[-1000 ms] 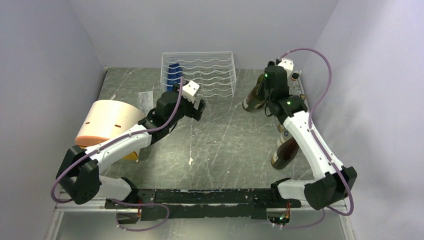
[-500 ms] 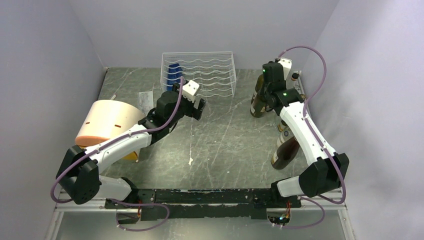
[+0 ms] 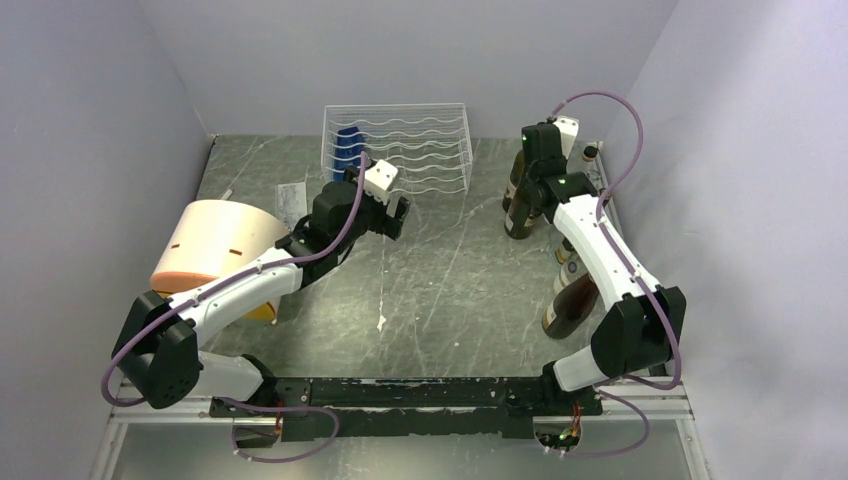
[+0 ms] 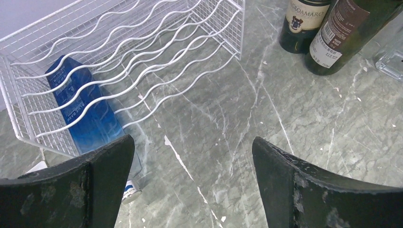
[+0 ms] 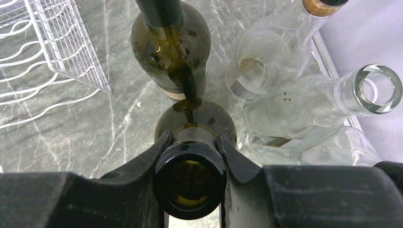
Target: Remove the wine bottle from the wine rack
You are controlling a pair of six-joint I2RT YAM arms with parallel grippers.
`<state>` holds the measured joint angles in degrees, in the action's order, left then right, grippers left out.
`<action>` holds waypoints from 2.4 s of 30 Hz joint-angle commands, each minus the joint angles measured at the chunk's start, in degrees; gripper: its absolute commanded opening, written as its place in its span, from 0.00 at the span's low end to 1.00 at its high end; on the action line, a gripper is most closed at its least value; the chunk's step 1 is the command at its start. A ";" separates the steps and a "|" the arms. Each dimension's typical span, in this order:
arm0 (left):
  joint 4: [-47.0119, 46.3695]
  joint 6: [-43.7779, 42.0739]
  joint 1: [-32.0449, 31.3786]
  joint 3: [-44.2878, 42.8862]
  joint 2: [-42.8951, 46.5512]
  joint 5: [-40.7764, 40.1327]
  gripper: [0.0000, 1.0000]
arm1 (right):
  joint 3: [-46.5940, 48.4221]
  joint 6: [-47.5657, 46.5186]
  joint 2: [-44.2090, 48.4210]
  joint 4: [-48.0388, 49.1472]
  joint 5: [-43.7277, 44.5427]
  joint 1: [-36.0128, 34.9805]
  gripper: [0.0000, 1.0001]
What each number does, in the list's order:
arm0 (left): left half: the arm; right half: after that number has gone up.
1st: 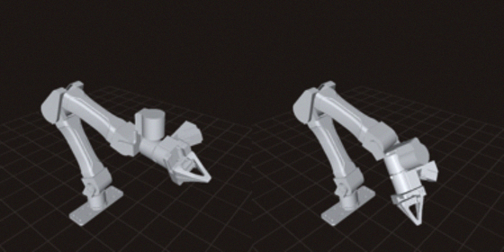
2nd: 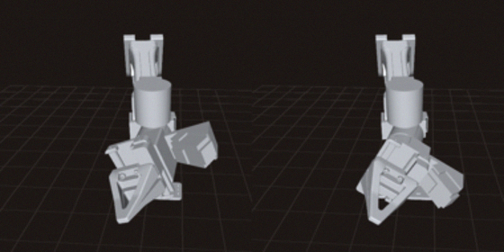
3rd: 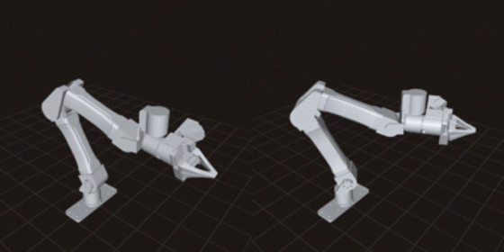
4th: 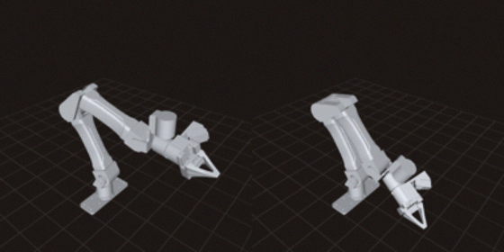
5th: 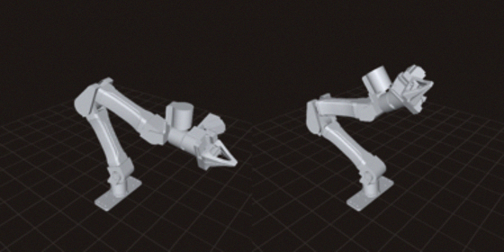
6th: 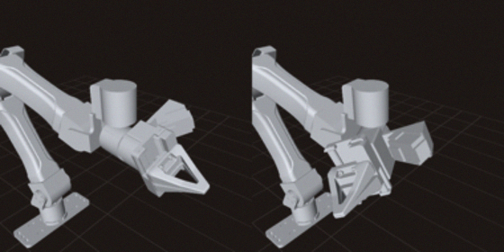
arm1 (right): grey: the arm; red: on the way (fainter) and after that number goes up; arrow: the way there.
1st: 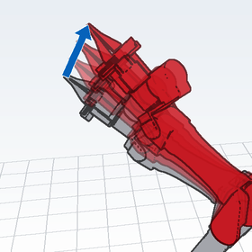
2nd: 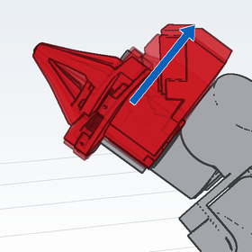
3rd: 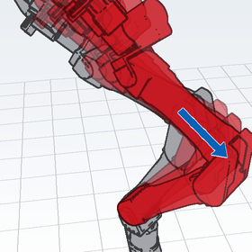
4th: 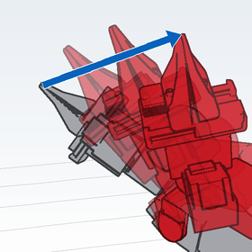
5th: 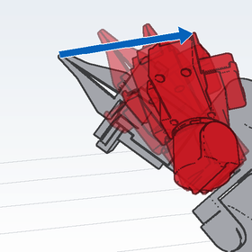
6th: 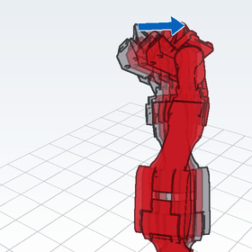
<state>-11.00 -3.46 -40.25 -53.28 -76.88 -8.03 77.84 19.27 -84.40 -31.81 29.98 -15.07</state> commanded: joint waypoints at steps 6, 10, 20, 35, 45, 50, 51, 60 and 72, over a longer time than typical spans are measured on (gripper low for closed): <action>-0.34 -0.29 0.58 -2.34 0.15 -0.95 0.97 | 2.98 -2.11 1.13 1.02 -2.52 1.08 0.52; -0.58 -0.27 0.71 -2.15 0.69 -1.07 0.97 | 4.20 -2.91 3.19 0.31 -4.19 1.05 0.66; -1.48 -0.39 2.56 -1.40 2.81 -2.74 0.97 | 2.66 -4.39 10.68 1.67 -17.15 0.71 0.80; -10.44 -3.74 5.65 5.16 11.85 -20.47 1.00 | -11.41 8.74 1.64 24.59 -34.13 -21.13 0.83; -12.90 -3.83 7.24 7.07 14.48 -22.51 1.00 | -9.84 21.19 -21.10 45.34 -39.90 -26.50 0.90; -11.60 -2.61 7.50 6.45 13.54 -21.26 0.99 | -5.12 27.96 -30.30 54.65 -41.13 -26.90 0.98; -11.41 -2.48 7.54 6.30 13.32 -20.96 0.99 | -3.55 28.80 -32.43 55.38 -41.49 -26.95 1.00; -9.98 -1.17 7.92 5.47 12.55 -18.85 0.98 | 6.44 35.88 -44.89 59.48 -36.62 -26.97 1.00; -9.34 -0.01 9.45 5.22 12.72 -17.17 0.98 | 12.06 40.27 -52.20 58.21 -30.53 -26.16 1.00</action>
<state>-20.53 -4.80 -31.73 -46.22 -64.10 -26.89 87.66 57.04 -134.21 25.34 -3.70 -41.87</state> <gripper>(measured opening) 0.979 0.997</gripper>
